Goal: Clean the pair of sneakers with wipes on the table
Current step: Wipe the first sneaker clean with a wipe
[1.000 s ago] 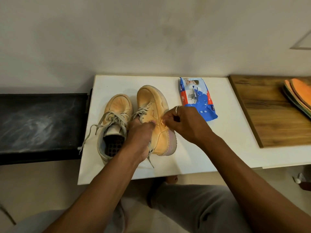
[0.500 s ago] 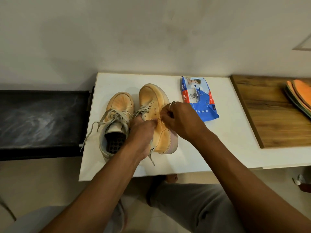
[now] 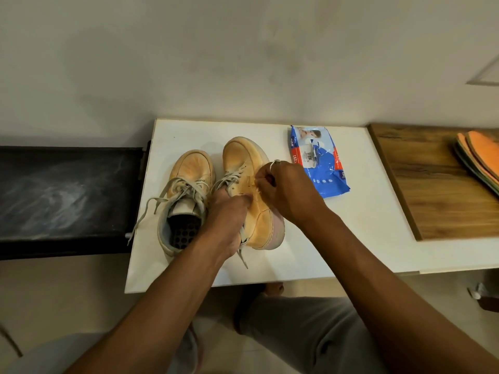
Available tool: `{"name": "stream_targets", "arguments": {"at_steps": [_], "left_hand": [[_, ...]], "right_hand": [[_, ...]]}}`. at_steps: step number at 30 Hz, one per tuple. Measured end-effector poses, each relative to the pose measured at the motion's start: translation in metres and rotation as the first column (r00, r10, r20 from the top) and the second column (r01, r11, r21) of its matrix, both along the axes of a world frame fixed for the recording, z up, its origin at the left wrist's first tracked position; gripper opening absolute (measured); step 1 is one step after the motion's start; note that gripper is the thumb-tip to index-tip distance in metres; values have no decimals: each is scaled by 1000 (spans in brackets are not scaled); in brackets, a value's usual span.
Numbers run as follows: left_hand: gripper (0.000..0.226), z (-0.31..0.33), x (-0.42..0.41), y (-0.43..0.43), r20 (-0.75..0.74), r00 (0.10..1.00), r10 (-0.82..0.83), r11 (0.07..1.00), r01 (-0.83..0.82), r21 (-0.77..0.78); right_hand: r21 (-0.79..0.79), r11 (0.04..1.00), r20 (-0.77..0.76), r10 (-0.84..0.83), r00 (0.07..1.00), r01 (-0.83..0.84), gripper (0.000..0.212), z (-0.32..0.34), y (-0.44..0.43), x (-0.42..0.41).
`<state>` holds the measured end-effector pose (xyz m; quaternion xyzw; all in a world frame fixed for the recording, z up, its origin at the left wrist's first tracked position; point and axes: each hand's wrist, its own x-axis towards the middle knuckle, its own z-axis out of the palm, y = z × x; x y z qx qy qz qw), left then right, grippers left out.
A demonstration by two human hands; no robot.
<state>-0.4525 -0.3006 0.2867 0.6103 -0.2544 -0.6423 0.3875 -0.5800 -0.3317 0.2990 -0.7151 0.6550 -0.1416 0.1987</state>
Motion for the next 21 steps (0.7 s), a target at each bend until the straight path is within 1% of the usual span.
{"name": "stream_targets", "arguments": {"at_steps": [4, 6, 9, 13, 16, 19, 21], "left_hand": [[39, 2, -1, -1, 14, 1000, -1, 1000, 1, 12], [41, 1, -2, -2, 14, 1000, -5, 1000, 5, 20], [43, 0, -1, -2, 17, 1000, -14, 999, 14, 31], [37, 0, -1, -3, 13, 1000, -17, 1000, 17, 22], [41, -1, 0, -3, 19, 1000, -16, 1000, 16, 10], [46, -4, 0, -3, 28, 1000, -13, 1000, 13, 3], [48, -4, -1, -3, 32, 999, -12, 1000, 12, 1]], "right_hand": [[78, 995, -63, 74, 995, -69, 31, 7, 6, -11], [85, 993, -83, 87, 993, -79, 33, 5, 6, -14], [24, 997, -111, 74, 991, -72, 30, -1, -1, -13], [-112, 990, -151, 64, 986, -81, 28, -6, -21, -11], [-203, 975, -163, 60, 985, -93, 26, -7, -41, -5], [-224, 973, -163, 16, 987, -53, 24, -2, -60, -2], [-208, 976, -181, 24, 983, -62, 24, 2, -68, 0]]}}
